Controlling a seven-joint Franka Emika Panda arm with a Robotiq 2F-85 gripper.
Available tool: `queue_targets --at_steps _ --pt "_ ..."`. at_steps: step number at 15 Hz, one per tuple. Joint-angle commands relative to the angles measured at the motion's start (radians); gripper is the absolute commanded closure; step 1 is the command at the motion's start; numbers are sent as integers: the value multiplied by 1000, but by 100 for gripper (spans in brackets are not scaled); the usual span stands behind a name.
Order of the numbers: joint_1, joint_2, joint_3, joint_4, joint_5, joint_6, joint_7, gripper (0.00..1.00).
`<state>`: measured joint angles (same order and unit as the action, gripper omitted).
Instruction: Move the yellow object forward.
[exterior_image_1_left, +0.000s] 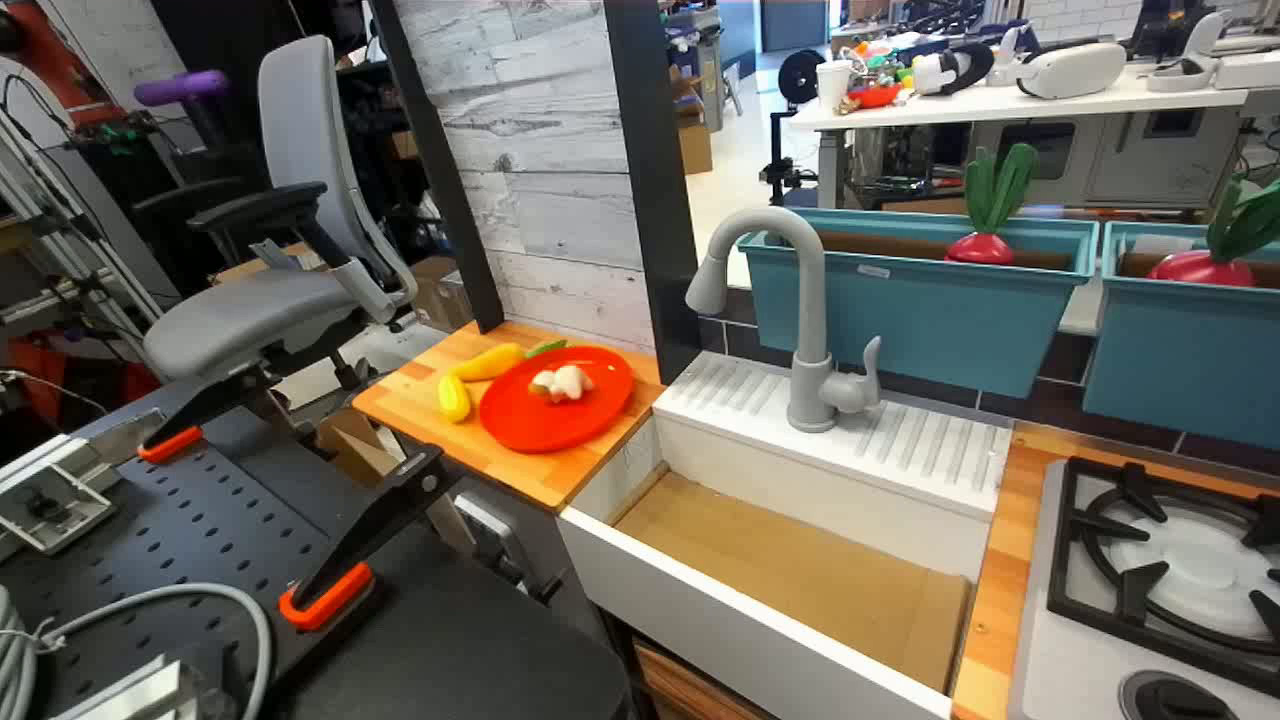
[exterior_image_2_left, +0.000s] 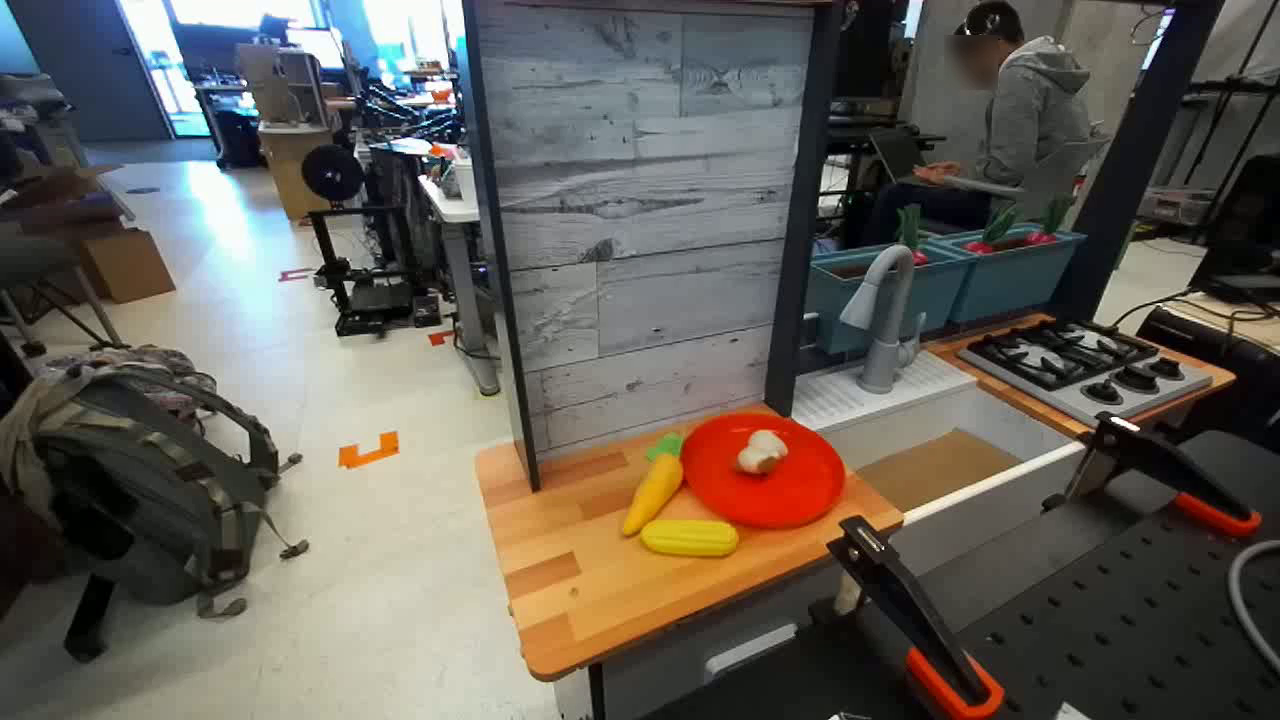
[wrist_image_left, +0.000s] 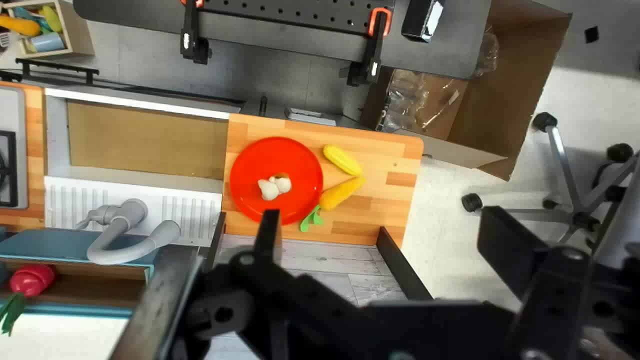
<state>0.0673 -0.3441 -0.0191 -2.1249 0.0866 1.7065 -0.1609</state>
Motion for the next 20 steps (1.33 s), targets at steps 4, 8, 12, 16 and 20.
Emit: queue_targets --at_steps 4,8,12,16,20 --pt "-8 1 7 2 2 -1 -2 0" --pt "-6 9 14 -14 13 41 21 0" --pt "8 51 54 -58 10 168 81 0" --pt "27 119 100 -111 15 318 105 0" --pt "54 219 114 -161 71 490 74 0"
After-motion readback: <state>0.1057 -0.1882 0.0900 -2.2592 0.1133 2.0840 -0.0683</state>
